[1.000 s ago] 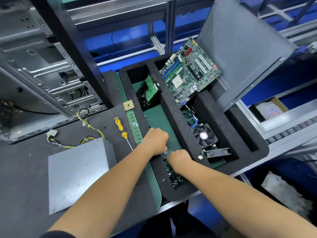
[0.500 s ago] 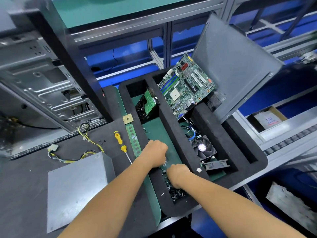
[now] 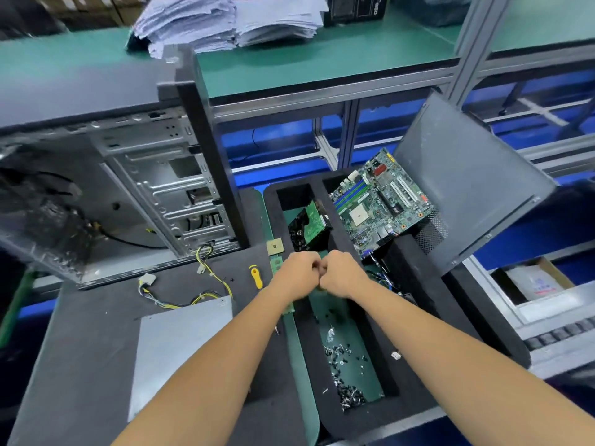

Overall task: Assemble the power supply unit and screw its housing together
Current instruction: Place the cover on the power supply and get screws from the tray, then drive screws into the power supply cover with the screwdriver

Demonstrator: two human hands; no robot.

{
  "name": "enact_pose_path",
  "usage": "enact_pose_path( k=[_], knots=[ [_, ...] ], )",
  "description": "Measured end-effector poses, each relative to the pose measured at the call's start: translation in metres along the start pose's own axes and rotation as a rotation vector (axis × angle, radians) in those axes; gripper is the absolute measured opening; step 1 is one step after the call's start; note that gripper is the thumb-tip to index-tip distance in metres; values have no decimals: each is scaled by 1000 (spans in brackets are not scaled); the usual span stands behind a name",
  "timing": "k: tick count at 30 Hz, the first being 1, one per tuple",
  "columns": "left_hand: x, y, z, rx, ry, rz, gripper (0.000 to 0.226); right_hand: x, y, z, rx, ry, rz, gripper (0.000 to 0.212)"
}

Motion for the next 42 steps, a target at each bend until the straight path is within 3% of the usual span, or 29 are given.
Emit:
enact_pose_path(
  k=[8, 14, 18, 21, 25, 29, 33, 36, 39, 42],
  knots=[
    [-73, -42, 30, -102, 124, 229, 18, -4, -69, -12, -176, 134, -121, 25],
    [-106, -75, 64, -129, 155, 424, 9, 2, -123, -12, -302, 171, -78, 18],
    [-116, -99, 83, -166, 216, 638, 2, 7, -148, -9, -385, 165, -84, 26],
    [-117, -113, 92, -216, 204, 759, 15, 9, -157, -9, -408, 169, -90, 33],
    [-116, -123, 98, -211, 205, 825, 16, 16, -161, -15, -383, 138, -95, 33],
    [-117, -136, 105, -215, 283, 695, 19, 35, -147, -30, -229, 50, 87, 18],
    [-120, -152, 113, -205, 317, 609, 19, 64, -128, -43, -35, -30, 144, 46],
    [-122, -160, 120, -191, 326, 567, 19, 80, -122, -48, 48, -34, 151, 54],
    [-120, -169, 129, -189, 324, 548, 19, 85, -123, -46, 82, -9, 222, 43],
    [-121, -177, 139, -196, 324, 563, 14, 70, -136, -38, 36, 71, 137, 30]
  ],
)
Point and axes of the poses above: each hand's wrist, its own z-axis away from the middle knuckle, its own x-axis out of the palm, y = z × x, the point moved 6 cm from there along -z, towards the middle knuckle, and after that the axes turned 8 degrees about -y, right-handed, at the moved point
